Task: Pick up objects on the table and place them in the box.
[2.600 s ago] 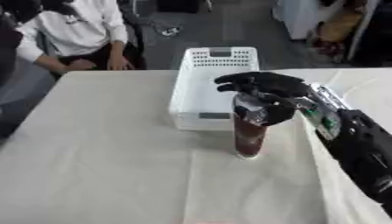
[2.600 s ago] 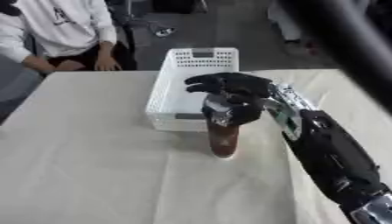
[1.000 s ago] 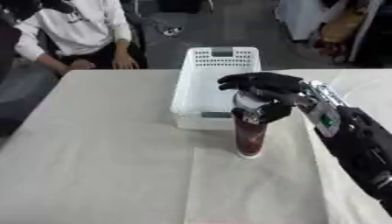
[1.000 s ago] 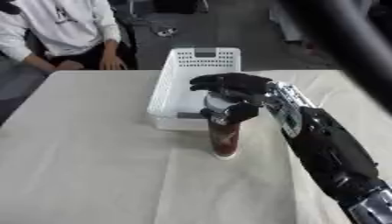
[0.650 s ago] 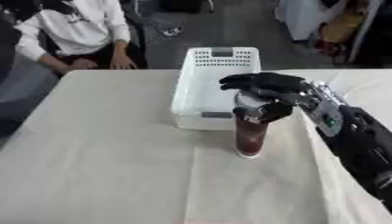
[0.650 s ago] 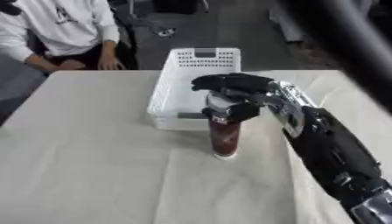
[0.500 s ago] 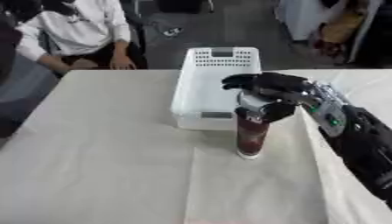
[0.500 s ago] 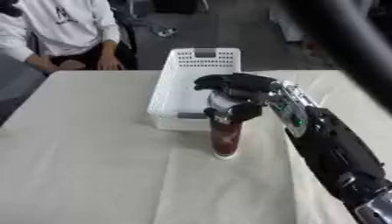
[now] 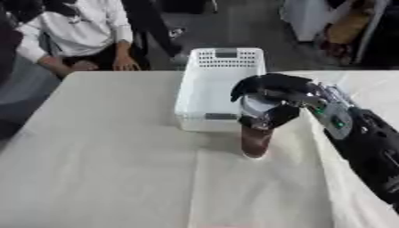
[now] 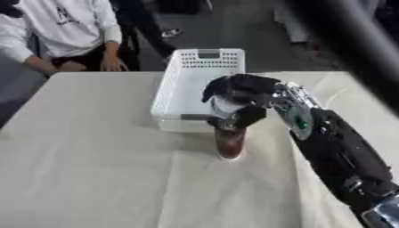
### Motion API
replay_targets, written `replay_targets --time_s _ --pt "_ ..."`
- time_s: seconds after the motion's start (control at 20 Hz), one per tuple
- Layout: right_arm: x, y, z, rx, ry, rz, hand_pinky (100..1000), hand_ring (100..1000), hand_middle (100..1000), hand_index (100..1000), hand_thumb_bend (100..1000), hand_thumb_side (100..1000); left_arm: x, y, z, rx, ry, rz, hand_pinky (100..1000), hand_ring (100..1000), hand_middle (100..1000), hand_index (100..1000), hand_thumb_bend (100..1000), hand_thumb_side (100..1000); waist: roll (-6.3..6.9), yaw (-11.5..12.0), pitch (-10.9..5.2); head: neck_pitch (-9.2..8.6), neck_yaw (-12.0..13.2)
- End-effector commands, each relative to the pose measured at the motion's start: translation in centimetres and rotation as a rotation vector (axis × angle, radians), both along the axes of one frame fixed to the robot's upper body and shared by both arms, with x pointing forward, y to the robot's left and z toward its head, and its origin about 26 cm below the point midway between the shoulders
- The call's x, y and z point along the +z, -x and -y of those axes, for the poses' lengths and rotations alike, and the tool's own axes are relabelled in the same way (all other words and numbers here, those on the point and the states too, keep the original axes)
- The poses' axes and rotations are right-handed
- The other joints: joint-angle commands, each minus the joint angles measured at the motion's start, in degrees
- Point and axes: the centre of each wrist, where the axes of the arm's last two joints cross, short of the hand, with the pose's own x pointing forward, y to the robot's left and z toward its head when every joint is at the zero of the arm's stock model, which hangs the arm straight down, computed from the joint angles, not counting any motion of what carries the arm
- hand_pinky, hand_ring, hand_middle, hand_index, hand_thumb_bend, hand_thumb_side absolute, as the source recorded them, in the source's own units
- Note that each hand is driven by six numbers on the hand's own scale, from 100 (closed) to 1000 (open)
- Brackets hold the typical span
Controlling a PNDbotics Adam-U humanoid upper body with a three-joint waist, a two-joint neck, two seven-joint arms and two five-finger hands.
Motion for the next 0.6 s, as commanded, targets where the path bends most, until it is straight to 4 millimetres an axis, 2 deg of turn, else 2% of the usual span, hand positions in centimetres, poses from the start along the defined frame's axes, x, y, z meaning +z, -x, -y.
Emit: replay_targets --time_s 0.05,0.15,0.25,0.35,0.4,0.45,0.5,0.55,0.6 --pt "0.25 0.04 0.88 0.239 0.256 -0.007 100 159 542 610 328 356 0.92 0.22 -0.16 -0.004 -0.032 0.018 694 705 813 841 703 955 0.10 -0.1 -0.34 0.11 0.3" --pt "0.33 0.14 0.77 0.241 0.238 0.008 100 100 469 528 294 303 0.90 0.22 -0.16 -0.005 -0.032 0.018 694 705 812 841 705 954 0.10 0.0 -0.33 0.13 0.3" --pt "0.34 0.24 0.59 0.246 0.204 0.023 100 100 349 411 252 219 0.88 0.22 -0.16 -0.006 -0.032 0.016 693 705 813 841 706 953 0.10 0.0 -0.33 0.15 0.3" --pt "0.31 0.33 0.45 0.251 0.162 0.036 100 100 250 331 225 152 0.86 0.22 -0.15 -0.006 -0.033 0.015 693 705 813 841 707 953 0.11 0.0 -0.33 0.12 0.3" --pt "0.27 0.36 0.41 0.253 0.144 0.040 100 100 250 331 225 152 0.86 0.22 -0.15 -0.007 -0.033 0.014 693 705 813 841 707 953 0.10 0.0 -0.33 0.11 0.3" --pt "0.29 0.38 0.37 0.255 0.121 0.045 100 100 128 230 126 100 0.86 0.22 -0.15 -0.007 -0.032 0.014 693 705 813 841 706 953 0.12 0.0 -0.33 0.10 0.3" --pt "0.32 0.40 0.39 0.254 0.096 0.052 100 100 203 292 195 100 0.86 0.22 -0.15 -0.007 -0.032 0.015 693 705 813 841 706 953 0.11 0.0 -0.33 0.10 0.3" --pt "0.33 0.41 0.41 0.253 0.080 0.058 100 100 100 196 162 100 0.86 0.22 -0.15 -0.007 -0.032 0.015 693 705 813 841 706 953 0.12 0.0 -0.33 0.09 0.3" --pt "0.41 0.39 0.51 0.249 0.053 0.068 100 100 100 171 262 100 0.85 0.22 -0.16 -0.007 -0.032 0.014 693 705 813 841 707 952 0.13 0.0 -0.33 0.09 0.3"
